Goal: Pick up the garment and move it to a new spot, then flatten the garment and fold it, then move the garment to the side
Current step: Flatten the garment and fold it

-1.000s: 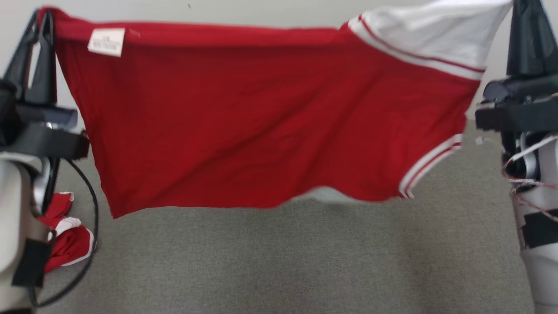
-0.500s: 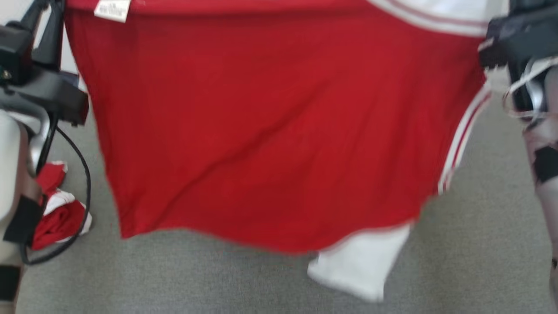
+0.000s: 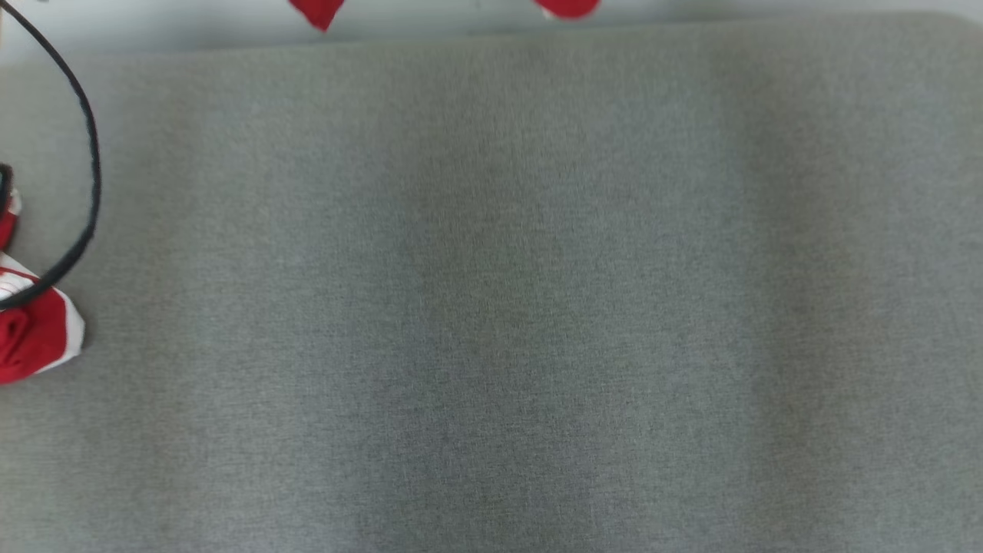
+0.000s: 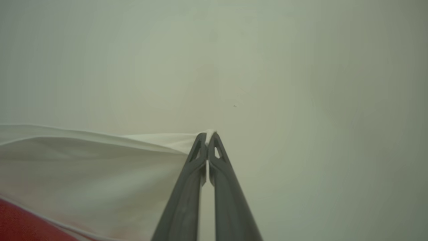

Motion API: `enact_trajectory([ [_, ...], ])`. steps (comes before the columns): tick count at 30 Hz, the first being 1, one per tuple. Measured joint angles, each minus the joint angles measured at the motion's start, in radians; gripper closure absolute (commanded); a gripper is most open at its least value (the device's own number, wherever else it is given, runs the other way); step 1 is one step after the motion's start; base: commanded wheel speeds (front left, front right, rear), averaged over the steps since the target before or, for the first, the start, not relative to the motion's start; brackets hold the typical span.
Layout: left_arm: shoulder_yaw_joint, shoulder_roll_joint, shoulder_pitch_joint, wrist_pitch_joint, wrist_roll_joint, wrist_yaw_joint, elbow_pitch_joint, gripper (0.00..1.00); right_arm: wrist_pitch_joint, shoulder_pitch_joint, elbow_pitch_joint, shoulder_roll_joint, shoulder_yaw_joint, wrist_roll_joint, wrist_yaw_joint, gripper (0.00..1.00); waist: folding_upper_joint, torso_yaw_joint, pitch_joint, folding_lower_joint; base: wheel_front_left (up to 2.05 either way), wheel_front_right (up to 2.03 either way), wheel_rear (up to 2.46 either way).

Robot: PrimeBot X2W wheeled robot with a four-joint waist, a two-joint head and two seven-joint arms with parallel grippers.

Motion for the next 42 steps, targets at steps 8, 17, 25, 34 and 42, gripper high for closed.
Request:
enact_trajectory([
  [8,0.067,-0.066,0.289,0.000,-0.060,0.040,-0.088,1.00,0.001,0.422,-0.154,-0.005,-0.051,0.163,0.000,1.00,0.0001,-0.015,0.078,0.0000,0.00,0.00,0.00],
  [17,0.173,-0.200,0.738,0.000,-0.097,0.061,-0.135,1.00,0.001,0.928,-0.280,0.071,-0.090,0.216,0.000,1.00,-0.0001,-0.022,0.052,-0.0004,0.00,0.00,0.00],
  [25,0.251,-0.290,0.992,0.000,-0.080,0.038,-0.169,1.00,0.000,1.176,-0.260,0.090,-0.040,0.199,0.000,1.00,-0.0002,-0.031,-0.048,-0.0006,0.00,0.00,0.00],
  [34,0.309,-0.342,1.205,0.000,-0.046,0.008,-0.173,1.00,0.001,1.346,-0.197,0.123,-0.027,0.192,0.000,1.00,-0.0003,-0.039,-0.196,-0.0007,0.00,0.00,0.00],
  [42,0.322,-0.356,1.301,0.000,-0.017,-0.007,-0.159,1.00,0.001,1.449,-0.189,0.134,-0.039,0.193,0.000,1.00,-0.0003,-0.036,-0.294,-0.0006,0.00,0.00,0.00],
])
